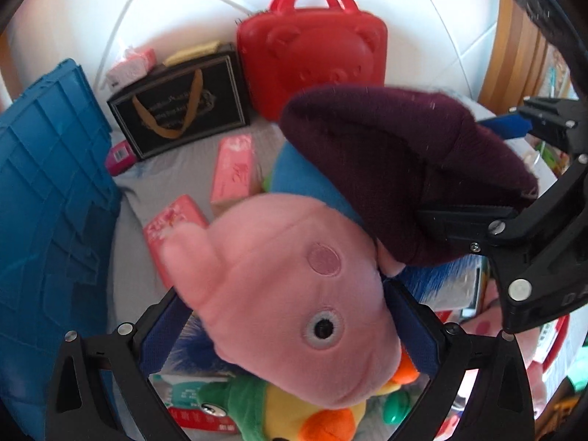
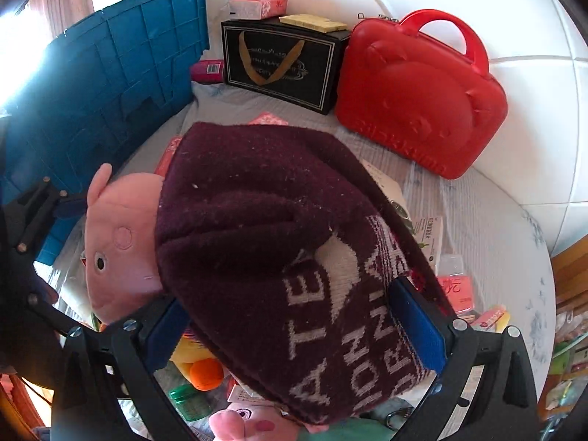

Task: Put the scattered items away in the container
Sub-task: 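Grasp the pink pig plush with the left tool while the right tool grasps the maroon knit hat, then lift the pig plush and maroon hat from the pile toward the crate with both tools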

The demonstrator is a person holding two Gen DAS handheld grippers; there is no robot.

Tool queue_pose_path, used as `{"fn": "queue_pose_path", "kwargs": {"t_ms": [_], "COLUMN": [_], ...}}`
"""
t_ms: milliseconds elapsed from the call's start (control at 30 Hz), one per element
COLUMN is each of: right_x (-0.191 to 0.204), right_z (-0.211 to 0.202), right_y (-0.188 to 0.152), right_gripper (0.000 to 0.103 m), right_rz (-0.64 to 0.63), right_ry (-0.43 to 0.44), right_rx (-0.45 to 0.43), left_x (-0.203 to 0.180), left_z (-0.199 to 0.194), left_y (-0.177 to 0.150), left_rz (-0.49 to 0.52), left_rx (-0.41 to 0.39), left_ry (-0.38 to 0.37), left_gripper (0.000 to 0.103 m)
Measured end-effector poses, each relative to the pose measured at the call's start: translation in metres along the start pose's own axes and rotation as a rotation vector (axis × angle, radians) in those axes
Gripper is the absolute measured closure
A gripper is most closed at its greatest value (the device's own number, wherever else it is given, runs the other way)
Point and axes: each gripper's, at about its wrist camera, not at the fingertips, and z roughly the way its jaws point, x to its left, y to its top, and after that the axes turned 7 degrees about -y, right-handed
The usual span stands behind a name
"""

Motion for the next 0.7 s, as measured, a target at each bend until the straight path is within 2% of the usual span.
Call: {"fn": "queue_pose_path", "kwargs": {"t_ms": [33, 100, 167, 200, 267, 367, 467, 700], "right_x": [0.0, -0.002, -0.001, 0.001, 0.002, 0.0, -0.005, -0.011], "right_z": [0.001, 0.001, -0.002, -0.004, -0.009, -0.017, -0.027, -0.062], "right_y": [-0.001, -0.001, -0.003, -0.003, -0.002, -0.002, -0.002, 0.001], "right_gripper": [0.0, 0.009, 0.045, 0.052, 0.073, 0.082, 0.083, 0.084], "right_rz": [0.003, 0.015, 0.023, 0.021, 0.015, 0.036, 0.051, 0.074], "right_ry": [0.006, 0.023, 0.037, 0.035, 0.024, 0.026, 0.03, 0.039], "right_rx": [0.004, 0.011, 0.016, 0.014, 0.008, -0.006, -0.023, -0.079], "left_x": [-0.001, -0.002, -0.003, -0.003, -0.004, 0.0, -0.001, -0.005], "left_z": [0.001, -0.002, -0.007, -0.009, -0.012, -0.017, -0.028, -0.063], "left_y": [-0.001, -0.002, -0.002, -0.002, -0.002, -0.003, 0.0, 0.006], "left_rz": [0.0, -0.012, -0.019, -0.016, -0.01, -0.028, -0.042, -0.07], "left_rx": [-0.005, -0.029, -0.055, -0.063, -0.072, -0.085, -0.107, -0.163], "left_ry": [0.009, 0.005, -0.006, -0.008, -0.003, -0.004, -0.001, 0.019], "left_gripper": [0.001, 0.007, 0.017, 0.019, 0.025, 0.03, 0.034, 0.035]}}
